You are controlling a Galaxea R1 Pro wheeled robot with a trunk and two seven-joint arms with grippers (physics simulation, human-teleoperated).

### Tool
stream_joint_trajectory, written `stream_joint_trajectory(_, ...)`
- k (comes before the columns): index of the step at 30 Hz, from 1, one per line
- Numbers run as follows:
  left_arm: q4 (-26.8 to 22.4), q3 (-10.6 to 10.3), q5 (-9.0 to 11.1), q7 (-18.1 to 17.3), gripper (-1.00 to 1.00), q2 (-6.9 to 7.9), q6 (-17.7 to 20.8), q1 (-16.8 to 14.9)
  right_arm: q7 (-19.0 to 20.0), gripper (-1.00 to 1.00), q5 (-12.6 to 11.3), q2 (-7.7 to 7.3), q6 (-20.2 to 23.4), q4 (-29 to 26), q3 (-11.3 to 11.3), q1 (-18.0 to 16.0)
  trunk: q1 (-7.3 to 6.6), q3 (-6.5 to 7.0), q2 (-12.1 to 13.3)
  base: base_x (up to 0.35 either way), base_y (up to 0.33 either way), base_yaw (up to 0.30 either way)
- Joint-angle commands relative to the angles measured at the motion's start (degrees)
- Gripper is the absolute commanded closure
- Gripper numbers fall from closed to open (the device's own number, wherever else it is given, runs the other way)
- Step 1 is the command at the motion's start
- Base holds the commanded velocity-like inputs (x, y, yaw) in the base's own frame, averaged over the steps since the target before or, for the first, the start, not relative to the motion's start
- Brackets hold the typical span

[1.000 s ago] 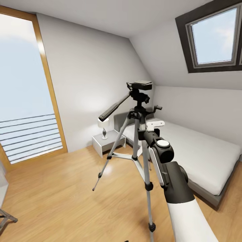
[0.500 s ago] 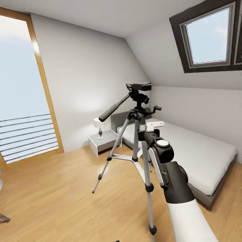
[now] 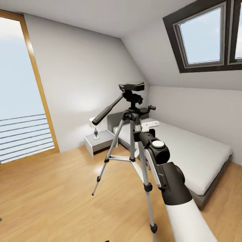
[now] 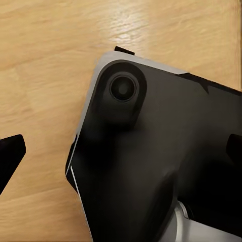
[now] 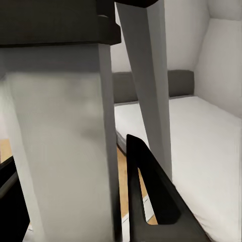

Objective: Attach the digital camera to the camera tripod in the bedroom.

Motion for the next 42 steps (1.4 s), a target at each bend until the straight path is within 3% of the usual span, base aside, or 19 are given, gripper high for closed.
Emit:
stream_joint_trajectory(1,-0.08,0.43,-0.07,0.01,-1.00,0.00,-0.08,0.01,0.08,1.00,0.75,0.00,0.37,-0.07,0.12,-0.06,0.02,-0.08,-0.08,0.000,-0.281,0.000)
stream_joint_trajectory(30,-0.08,0.43,-0.07,0.01,-1.00,0.05,-0.08,0.01,1.00,1.00,-0.40,0.00,-0.02,0.01,0.23,-0.06,0.02,-0.08,-0.08,0.000,-0.263,0.000)
stream_joint_trajectory(42,-0.08,0.43,-0.07,0.01,-1.00,0.02,-0.08,0.01,6.60,1.00,-0.44,0.00,0.31,0.01,0.09,-0.06,0.02,-0.08,-0.08,0.000,-0.027,0.000)
